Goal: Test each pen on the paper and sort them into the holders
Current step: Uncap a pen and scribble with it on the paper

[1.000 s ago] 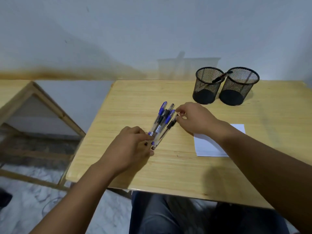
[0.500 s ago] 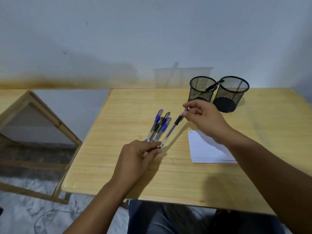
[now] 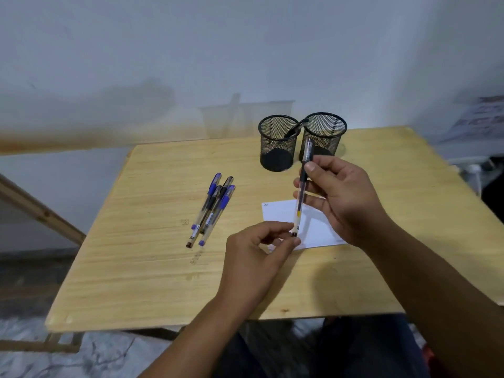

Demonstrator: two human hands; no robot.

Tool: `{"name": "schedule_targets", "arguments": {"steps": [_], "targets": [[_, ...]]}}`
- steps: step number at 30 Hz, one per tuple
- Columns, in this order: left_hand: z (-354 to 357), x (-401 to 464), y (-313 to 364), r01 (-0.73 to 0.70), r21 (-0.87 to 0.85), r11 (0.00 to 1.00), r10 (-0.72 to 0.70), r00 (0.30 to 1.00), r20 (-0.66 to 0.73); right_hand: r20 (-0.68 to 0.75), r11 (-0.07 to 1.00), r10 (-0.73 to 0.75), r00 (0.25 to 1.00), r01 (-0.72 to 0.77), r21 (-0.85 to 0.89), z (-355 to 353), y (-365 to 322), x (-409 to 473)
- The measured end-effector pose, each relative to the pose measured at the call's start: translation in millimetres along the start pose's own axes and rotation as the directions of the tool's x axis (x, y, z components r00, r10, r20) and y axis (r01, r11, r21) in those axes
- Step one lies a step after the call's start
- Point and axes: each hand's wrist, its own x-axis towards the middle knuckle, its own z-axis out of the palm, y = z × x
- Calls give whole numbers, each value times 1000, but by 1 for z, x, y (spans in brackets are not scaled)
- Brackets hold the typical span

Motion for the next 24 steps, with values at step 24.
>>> {"name": "schedule_targets", "arguments": {"steps": [24], "targets": [[8, 70, 30, 166, -154, 974, -163, 986, 37, -20, 853, -69, 997, 49, -519, 0, 22, -23]]}}
